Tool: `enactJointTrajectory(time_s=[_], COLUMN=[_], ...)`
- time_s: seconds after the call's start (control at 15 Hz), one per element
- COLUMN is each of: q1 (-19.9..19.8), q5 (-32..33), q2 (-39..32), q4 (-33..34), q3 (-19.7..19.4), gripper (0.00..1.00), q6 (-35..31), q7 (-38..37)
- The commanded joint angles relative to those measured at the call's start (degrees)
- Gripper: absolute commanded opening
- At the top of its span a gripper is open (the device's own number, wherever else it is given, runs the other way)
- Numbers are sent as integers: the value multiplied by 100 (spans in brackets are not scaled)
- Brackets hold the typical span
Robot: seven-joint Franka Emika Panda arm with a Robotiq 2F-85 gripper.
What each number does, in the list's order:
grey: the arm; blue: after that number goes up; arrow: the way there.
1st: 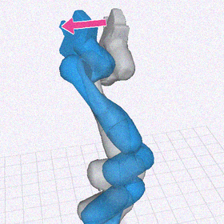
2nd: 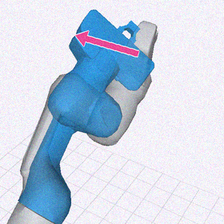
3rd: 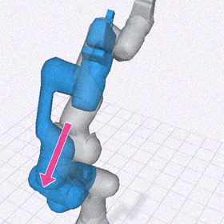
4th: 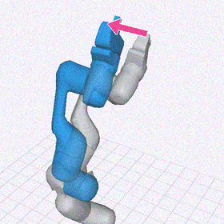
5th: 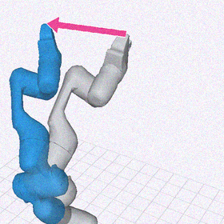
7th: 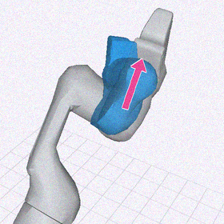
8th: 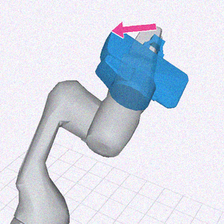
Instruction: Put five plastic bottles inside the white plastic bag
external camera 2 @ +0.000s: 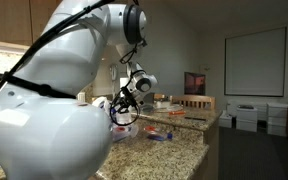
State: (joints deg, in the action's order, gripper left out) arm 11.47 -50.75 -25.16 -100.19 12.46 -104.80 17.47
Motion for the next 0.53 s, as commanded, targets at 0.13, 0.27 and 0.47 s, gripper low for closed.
enactJointTrajectory(time_s=[0.13, 0.27, 0.47], q1=[-111, -175, -303], q5=[-251, -417, -624], q2=[577, 880, 1601], q4=[-536, -795, -1413], q3=[-10, -48, -211], gripper=[79, 92, 100], q6=[-238, -341, -617], q7=[25, 84, 121])
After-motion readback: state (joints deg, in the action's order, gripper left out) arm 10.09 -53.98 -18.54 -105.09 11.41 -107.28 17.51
